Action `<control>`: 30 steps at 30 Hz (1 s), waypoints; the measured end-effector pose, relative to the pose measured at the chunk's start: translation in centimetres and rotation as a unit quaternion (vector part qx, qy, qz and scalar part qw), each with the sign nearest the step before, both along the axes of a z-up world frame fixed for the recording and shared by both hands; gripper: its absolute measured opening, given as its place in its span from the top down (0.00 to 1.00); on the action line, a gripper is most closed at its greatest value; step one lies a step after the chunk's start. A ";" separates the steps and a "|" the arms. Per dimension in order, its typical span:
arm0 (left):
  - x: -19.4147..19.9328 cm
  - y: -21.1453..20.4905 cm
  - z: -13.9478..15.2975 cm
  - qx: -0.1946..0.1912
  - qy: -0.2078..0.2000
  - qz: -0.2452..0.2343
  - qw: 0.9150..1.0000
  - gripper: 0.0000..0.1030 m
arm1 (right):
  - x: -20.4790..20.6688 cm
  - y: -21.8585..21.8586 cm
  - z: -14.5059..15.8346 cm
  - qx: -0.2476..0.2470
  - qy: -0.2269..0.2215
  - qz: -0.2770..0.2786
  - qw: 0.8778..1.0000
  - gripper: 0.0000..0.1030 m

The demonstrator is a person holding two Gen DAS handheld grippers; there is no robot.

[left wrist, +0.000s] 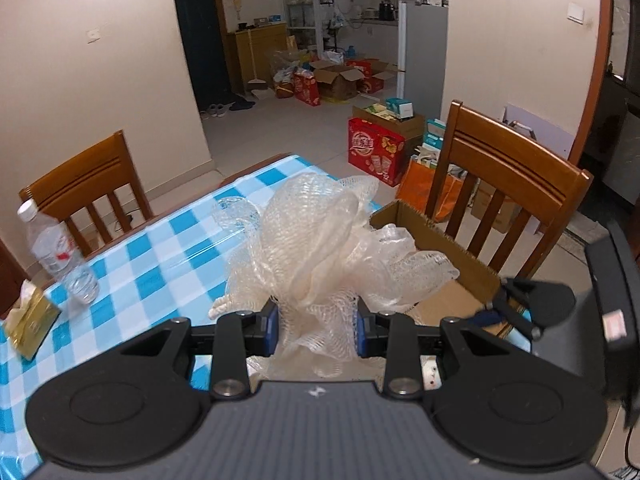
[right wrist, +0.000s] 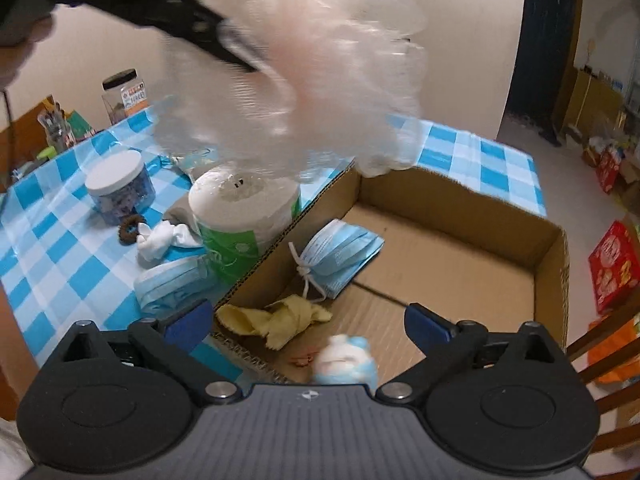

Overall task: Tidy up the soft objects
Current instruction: 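Release the blue doll into the box with the right tool while the left tool carries the bath puff, then lower the bath puff into the box and open the left tool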

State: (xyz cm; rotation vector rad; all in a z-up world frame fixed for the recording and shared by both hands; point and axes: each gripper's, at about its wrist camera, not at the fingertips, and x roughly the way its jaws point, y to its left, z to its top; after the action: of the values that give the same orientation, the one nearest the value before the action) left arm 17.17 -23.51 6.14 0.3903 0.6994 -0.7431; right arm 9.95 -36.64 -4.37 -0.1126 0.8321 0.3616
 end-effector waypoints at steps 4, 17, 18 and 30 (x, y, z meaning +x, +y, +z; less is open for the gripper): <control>0.5 -2.6 -0.3 0.001 0.000 -0.025 1.000 0.68 | -0.7 -0.7 0.2 0.014 0.008 -0.021 1.000 0.00; 2.4 -12.0 -4.3 0.008 0.013 -0.087 0.996 0.68 | -4.7 -2.4 1.3 -0.008 0.000 -0.096 0.995 0.00; 2.6 -12.6 -4.6 0.011 0.015 -0.088 0.996 0.68 | -4.9 -2.6 1.4 -0.007 0.000 -0.101 0.995 0.00; 4.3 -15.9 -8.6 0.020 -0.001 -0.067 0.998 0.26 | -6.0 -4.4 1.4 0.004 0.006 -0.151 0.988 0.00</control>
State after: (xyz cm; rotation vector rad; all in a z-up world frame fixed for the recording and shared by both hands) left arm 21.50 -39.40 -2.45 0.4771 0.6926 -0.8567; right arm 3.98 -41.04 -2.97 0.0234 0.8462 0.0795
